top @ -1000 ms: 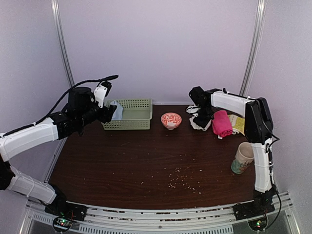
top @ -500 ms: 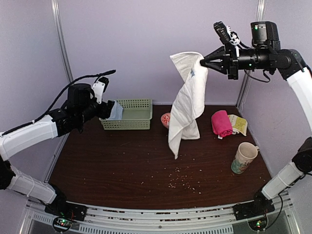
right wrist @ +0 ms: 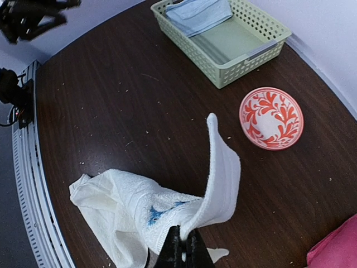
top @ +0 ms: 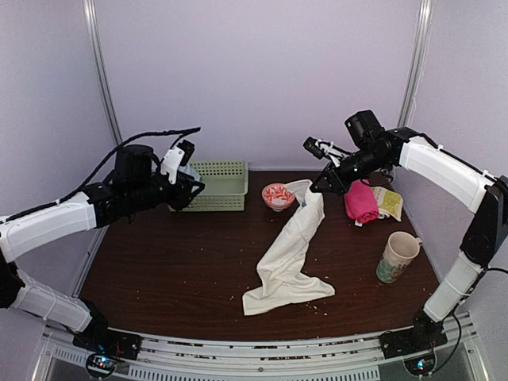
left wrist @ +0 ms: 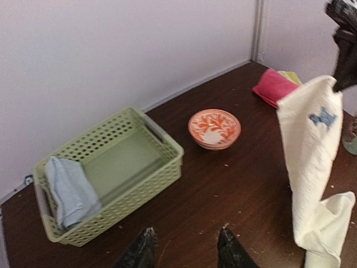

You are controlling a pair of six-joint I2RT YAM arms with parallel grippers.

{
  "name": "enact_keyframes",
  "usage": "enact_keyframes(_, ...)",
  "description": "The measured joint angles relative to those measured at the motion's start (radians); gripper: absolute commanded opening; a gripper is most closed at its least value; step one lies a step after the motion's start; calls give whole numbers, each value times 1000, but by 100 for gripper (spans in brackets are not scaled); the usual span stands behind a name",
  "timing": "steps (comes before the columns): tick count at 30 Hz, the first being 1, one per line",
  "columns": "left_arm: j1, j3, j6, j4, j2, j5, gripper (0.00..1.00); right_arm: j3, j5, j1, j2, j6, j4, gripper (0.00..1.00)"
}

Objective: Roll the towels
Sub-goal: Place the towel at the center of the board.

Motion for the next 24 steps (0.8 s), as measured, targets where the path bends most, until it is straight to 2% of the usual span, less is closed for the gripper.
enact_keyframes(4,-119,-71,0,18,14,148,39,15,23,-52,-6,43,36,0)
enact_keyframes(9,-257,-152,-20,14,65,259,41,9,77,-119,-3,81,56,0)
enact_keyframes(17,-334,-237,-64,5,147,310,42,-60,115,-233,22,139,76,1)
enact_keyframes(24,-379,-161,-125,5,343,287,42,-97,117,-245,39,143,76,2)
